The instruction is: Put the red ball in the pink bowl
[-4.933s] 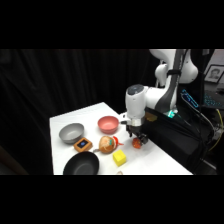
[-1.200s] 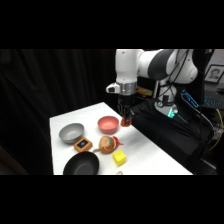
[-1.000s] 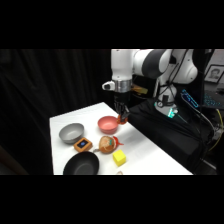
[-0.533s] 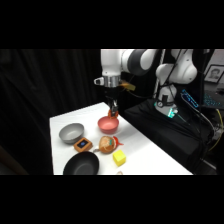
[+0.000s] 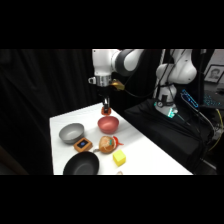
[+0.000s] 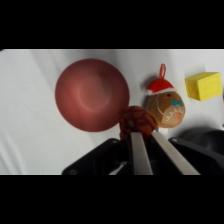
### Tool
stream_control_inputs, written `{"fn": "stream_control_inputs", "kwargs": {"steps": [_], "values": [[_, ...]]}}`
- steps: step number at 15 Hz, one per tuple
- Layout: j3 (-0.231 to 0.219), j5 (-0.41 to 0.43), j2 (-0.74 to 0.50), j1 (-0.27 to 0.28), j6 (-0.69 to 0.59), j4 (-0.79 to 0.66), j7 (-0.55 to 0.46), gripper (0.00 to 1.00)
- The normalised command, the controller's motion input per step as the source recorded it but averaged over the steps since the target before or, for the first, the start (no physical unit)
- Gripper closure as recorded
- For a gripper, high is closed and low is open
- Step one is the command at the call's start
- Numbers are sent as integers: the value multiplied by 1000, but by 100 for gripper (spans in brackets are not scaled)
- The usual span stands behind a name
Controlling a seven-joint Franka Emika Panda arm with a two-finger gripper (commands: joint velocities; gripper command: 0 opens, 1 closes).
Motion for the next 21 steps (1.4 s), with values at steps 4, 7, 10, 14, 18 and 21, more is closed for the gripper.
{"fn": "stream_control_inputs", "kwargs": {"steps": [4,7,10,14,18,21], "values": [[-70,-18,141,-75,-119,220,-61,97],[-42,15,115,-47,-82,153,-57,97],[-24,27,105,-27,-31,100,-37,97],[-11,67,92,-12,40,41,-35,98],[-9,132,120,-23,221,-17,-48,98],[-17,129,158,-28,328,-47,-23,98]]}}
